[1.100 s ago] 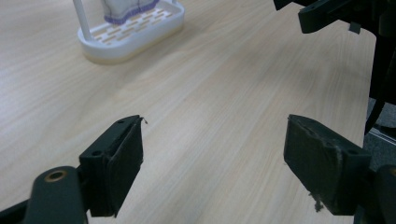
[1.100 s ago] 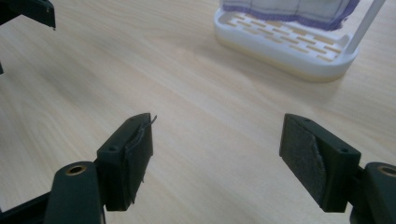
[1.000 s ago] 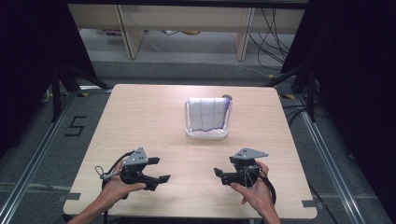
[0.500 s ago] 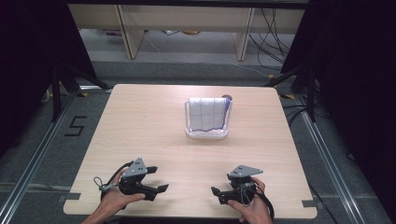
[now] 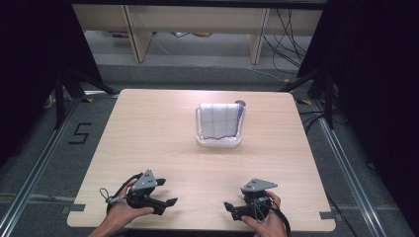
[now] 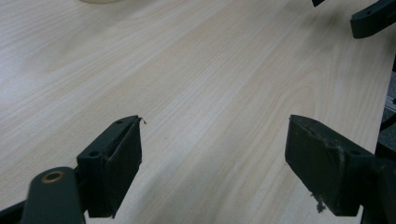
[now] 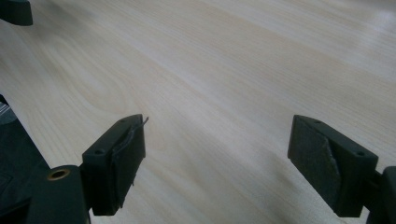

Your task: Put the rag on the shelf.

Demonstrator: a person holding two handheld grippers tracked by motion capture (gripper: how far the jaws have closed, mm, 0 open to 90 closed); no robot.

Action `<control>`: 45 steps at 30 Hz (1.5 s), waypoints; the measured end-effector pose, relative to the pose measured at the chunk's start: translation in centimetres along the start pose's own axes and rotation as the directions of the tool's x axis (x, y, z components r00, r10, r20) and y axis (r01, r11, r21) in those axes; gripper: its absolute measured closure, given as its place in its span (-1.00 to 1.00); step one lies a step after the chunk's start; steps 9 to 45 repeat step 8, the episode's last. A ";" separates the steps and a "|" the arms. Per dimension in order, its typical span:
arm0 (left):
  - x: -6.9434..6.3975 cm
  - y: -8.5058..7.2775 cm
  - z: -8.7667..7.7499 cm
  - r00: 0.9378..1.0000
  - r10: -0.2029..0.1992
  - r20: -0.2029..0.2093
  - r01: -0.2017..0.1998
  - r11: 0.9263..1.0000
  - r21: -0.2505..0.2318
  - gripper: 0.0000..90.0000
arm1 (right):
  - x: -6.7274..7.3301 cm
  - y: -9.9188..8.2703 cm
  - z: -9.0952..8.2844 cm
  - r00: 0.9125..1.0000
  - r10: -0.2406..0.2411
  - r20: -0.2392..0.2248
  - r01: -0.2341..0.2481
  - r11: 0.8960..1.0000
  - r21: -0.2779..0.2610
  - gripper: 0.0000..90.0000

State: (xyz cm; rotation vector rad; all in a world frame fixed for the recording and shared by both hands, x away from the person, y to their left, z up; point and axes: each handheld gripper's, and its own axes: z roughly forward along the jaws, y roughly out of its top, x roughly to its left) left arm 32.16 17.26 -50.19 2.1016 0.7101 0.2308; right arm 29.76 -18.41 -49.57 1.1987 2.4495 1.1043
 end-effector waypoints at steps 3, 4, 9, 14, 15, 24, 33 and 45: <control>-0.1 0.0 0.1 1.000 -0.018 0.003 0.018 1.000 -0.014 -0.59 | 0.0 0.0 0.0 1.000 0.009 0.004 -0.009 1.000 0.008 -0.57; -0.1 0.0 0.1 1.000 -0.021 0.003 0.021 1.000 -0.015 -0.59 | 0.0 0.0 0.0 1.000 0.008 0.005 -0.008 1.000 0.007 -0.57; 0.2 0.0 0.1 1.000 -0.014 0.000 0.014 1.000 -0.002 -0.60 | -0.2 0.0 -0.1 1.000 0.022 0.011 -0.022 1.000 0.017 -0.59; 0.2 0.0 0.1 1.000 -0.014 0.000 0.014 1.000 -0.002 -0.60 | -0.2 0.0 -0.1 1.000 0.022 0.011 -0.022 1.000 0.017 -0.59; 0.2 0.0 0.1 1.000 -0.014 0.000 0.014 1.000 -0.002 -0.60 | -0.2 0.0 -0.1 1.000 0.022 0.011 -0.022 1.000 0.017 -0.59; 0.2 0.0 0.1 1.000 -0.014 0.000 0.014 1.000 -0.002 -0.60 | -0.2 0.0 -0.1 1.000 0.022 0.011 -0.022 1.000 0.017 -0.59; 0.2 0.0 0.1 1.000 -0.014 0.000 0.014 1.000 -0.002 -0.60 | -0.2 0.0 -0.1 1.000 0.022 0.011 -0.022 1.000 0.017 -0.59; 0.2 0.0 0.1 1.000 -0.014 0.000 0.014 1.000 -0.002 -0.60 | -0.2 0.0 -0.1 1.000 0.022 0.011 -0.022 1.000 0.017 -0.59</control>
